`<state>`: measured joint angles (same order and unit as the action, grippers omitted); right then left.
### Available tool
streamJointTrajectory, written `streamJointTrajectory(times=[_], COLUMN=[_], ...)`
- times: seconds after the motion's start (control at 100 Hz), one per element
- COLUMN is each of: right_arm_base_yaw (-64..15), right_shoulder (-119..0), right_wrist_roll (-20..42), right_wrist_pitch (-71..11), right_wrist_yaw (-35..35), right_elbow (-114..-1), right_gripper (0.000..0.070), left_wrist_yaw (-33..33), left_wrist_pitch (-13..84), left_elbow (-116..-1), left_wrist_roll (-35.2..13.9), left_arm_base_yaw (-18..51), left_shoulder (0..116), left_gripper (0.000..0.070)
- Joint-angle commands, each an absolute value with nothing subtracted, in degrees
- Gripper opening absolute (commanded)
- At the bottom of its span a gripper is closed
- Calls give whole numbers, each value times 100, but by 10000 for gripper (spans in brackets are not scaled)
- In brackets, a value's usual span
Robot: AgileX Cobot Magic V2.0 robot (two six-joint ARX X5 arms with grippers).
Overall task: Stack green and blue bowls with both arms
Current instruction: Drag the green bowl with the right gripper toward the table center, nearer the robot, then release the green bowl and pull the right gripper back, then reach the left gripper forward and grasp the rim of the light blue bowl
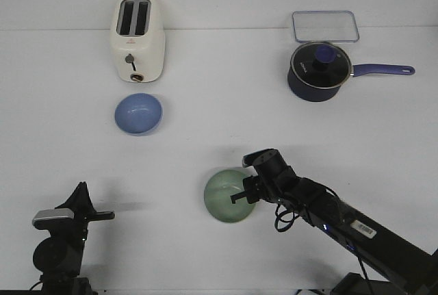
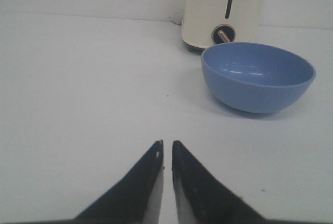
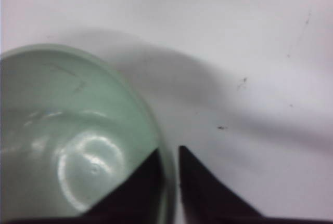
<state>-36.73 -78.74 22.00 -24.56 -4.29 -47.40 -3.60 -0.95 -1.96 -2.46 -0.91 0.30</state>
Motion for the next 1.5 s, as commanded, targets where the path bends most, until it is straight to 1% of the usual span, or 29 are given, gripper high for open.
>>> streamJointTrajectory(times=[0.0,0.04,0.06,0.23,0.37,0.42,0.54,0.66,0.73,0.77,0.87,0.99,1.06,1.09,1.22,1.32,1.42,1.45,1.49], right_arm_base_yaw=[-3728,-3723,-3717,-3662,-3645,-3686,-3977,-4397,-4595,-4674,-4755,-4757,-4757,-4757,-4757,-4757,-4757,-4757,-4757], right_shoulder=[-7975,-7953,-7940,-7491,-6510,-6064,-4952,-3769,-3232,-2969,-2495,-2296,-2287,-2290,-2298,-2298,-2298,-2298,-2298], right_wrist_roll=[2246,2246,2241,2071,1822,1732,1678,1675,1658,1662,1671,1667,1669,1667,1667,1667,1664,1664,1664], right_wrist_pitch=[-2405,-2408,-2405,-2305,-2515,-2724,-3087,-2873,-2707,-2703,-2753,-2936,-3009,-3015,-3002,-2989,-3006,-3006,-3006], right_wrist_yaw=[-425,-425,-425,-419,-364,-215,460,923,1039,1111,1249,1249,1251,1251,1253,1308,1380,1378,1378], right_elbow=[-4803,-4803,-4805,-4818,-4821,-4818,-4644,-4150,-3848,-3712,-3452,-3398,-3398,-3398,-3398,-3398,-3398,-3398,-3398], right_gripper=[337,389,399,399,399,399,398,398,398,398,398,398,398,398,398,398,398,398,398], left_wrist_yaw=[-344,-344,-344,-344,-344,-344,-344,-344,-336,-331,-298,-301,-298,-294,-281,-281,-231,-158,-45], left_wrist_pitch=[-178,-178,-178,-178,-178,-180,-180,-187,-276,-311,-303,-336,-421,-486,-510,-268,301,508,781], left_elbow=[-80,-80,-80,-80,-80,-80,-80,-80,-80,-80,-82,-82,-82,-95,-615,-1409,-2488,-2845,-3315], left_wrist_roll=[-261,-261,-261,-261,-261,-259,-261,-263,-285,-475,-1168,-1518,-2117,-2300,-2593,-2545,-2095,-1955,-1809], left_arm_base_yaw=[-104,-104,-104,-104,-104,-104,-104,-104,-102,-102,-102,-102,-102,-102,-102,-102,-99,-99,-102], left_shoulder=[19,19,19,19,19,19,19,19,19,19,19,19,19,19,316,1096,2338,2755,3310], left_gripper=[15,16,16,16,15,16,15,15,16,16,15,15,11,12,12,12,19,36,112])
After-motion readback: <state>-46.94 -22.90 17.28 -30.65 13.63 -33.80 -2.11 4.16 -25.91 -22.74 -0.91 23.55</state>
